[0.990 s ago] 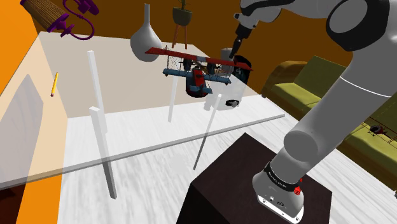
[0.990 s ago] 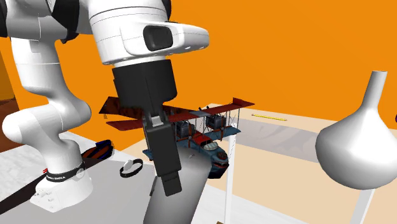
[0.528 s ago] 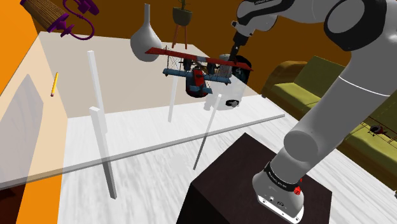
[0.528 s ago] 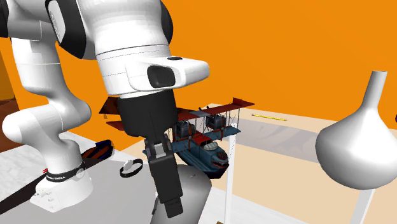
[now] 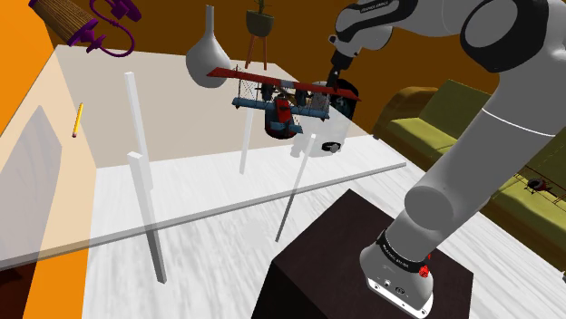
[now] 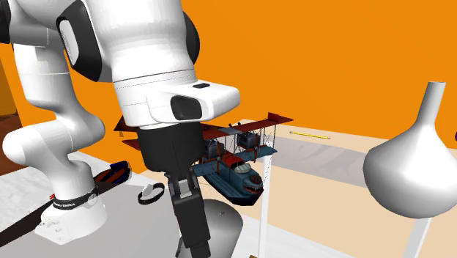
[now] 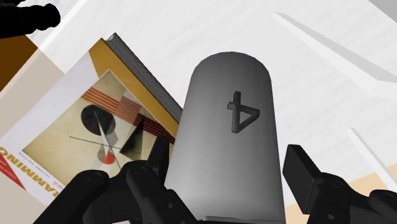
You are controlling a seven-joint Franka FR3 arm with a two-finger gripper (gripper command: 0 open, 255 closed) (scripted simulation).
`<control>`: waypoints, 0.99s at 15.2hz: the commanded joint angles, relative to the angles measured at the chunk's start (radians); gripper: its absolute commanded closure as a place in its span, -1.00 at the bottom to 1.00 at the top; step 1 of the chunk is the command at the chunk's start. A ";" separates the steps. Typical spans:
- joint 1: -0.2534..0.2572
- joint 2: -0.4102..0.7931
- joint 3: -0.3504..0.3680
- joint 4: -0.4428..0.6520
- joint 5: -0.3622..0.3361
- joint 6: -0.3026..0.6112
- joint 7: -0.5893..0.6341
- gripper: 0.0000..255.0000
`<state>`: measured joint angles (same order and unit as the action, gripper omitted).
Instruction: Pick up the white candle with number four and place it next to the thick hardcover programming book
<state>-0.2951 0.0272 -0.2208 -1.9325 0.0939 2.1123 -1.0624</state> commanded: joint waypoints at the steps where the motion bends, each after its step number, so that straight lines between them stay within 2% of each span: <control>1: 0.000 0.000 0.000 0.000 0.000 0.001 0.000 1.00; 2: 0.000 0.000 0.000 0.000 0.000 0.001 0.000 1.00; 3: 0.000 0.000 0.000 0.000 0.000 0.000 0.000 -1.00; 8: 0.000 0.000 0.000 0.000 0.000 0.001 0.000 -1.00; 12: -0.002 -0.043 -0.002 0.076 -0.015 -0.116 0.010 -1.00; 15: -0.002 -0.043 -0.002 0.076 -0.015 -0.116 0.010 -1.00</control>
<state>-0.2971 -0.0146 -0.2230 -1.8580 0.0795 1.9992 -1.0526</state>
